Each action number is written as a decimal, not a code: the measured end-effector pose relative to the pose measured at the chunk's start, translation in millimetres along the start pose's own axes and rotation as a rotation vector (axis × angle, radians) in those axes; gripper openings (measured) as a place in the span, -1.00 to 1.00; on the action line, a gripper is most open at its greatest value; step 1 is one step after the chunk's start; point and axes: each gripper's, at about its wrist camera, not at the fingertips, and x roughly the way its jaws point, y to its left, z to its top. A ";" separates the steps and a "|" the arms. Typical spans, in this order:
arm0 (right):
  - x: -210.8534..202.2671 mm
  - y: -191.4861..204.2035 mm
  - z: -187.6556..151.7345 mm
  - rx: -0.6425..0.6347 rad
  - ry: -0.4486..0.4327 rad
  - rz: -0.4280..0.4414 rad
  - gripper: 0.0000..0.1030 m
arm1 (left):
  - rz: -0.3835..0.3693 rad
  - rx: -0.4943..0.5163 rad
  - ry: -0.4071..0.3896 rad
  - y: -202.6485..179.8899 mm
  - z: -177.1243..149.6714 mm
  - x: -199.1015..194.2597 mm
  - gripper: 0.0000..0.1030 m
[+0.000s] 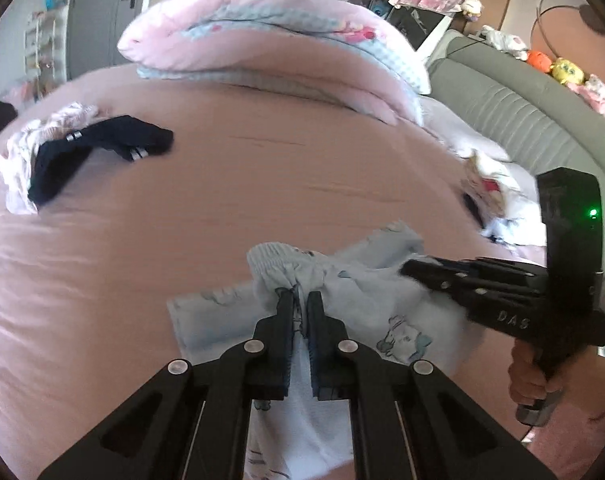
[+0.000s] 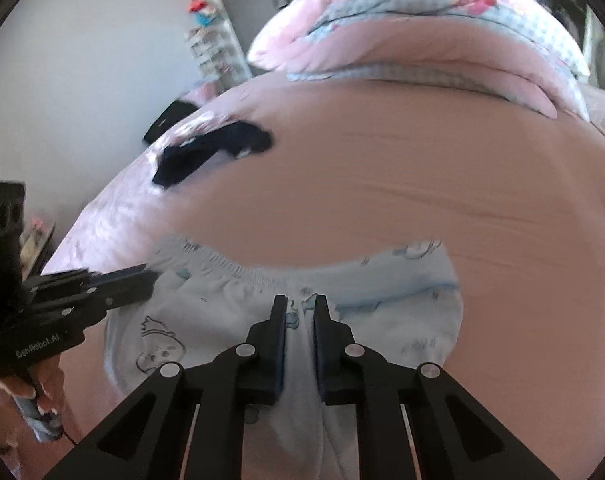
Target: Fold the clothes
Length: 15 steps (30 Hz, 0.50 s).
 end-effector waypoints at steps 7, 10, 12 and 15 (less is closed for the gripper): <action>16.0 -23.3 -3.8 0.094 0.220 0.098 -0.17 | -0.093 -0.107 0.063 31.4 -27.3 19.0 -0.41; 14.7 -27.1 5.2 0.109 0.218 0.154 0.37 | -0.145 -0.165 0.049 39.0 -29.4 19.3 -0.19; 30.6 -21.5 11.7 0.087 0.272 0.199 0.36 | -0.149 -0.172 0.045 38.5 -27.4 21.8 -0.19; 57.0 -2.8 12.5 -0.015 0.350 0.136 -0.27 | -0.149 -0.117 0.031 29.1 -27.7 23.1 -0.21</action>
